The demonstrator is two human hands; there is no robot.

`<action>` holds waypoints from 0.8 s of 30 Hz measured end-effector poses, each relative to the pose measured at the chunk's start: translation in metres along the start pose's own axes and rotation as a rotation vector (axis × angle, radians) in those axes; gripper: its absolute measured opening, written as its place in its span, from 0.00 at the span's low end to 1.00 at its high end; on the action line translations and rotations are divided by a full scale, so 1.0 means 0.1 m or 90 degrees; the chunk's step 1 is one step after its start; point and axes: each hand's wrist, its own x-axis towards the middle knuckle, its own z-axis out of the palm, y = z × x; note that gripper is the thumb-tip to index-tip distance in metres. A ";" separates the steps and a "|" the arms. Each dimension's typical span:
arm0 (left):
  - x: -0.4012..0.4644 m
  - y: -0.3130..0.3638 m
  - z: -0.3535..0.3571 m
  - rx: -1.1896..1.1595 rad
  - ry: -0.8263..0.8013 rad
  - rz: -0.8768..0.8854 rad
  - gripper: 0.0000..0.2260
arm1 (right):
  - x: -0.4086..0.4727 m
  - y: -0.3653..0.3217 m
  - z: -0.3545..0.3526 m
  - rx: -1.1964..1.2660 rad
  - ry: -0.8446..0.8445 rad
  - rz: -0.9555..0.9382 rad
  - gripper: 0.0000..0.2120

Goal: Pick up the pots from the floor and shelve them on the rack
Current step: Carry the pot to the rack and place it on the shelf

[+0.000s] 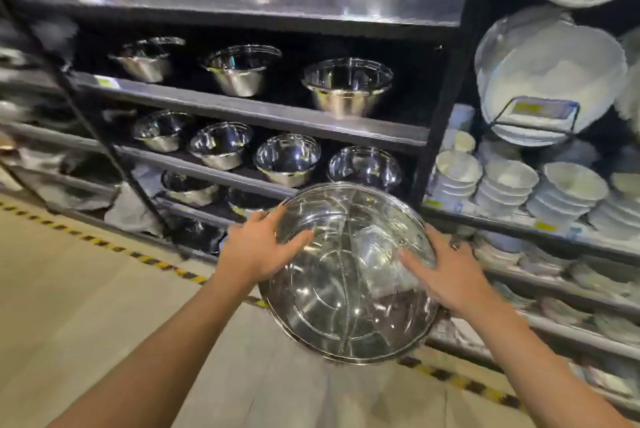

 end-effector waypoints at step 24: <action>1.05 -2.49 -0.23 0.056 0.019 -0.249 0.43 | 1.86 -2.44 1.60 -0.017 -0.229 -0.157 0.53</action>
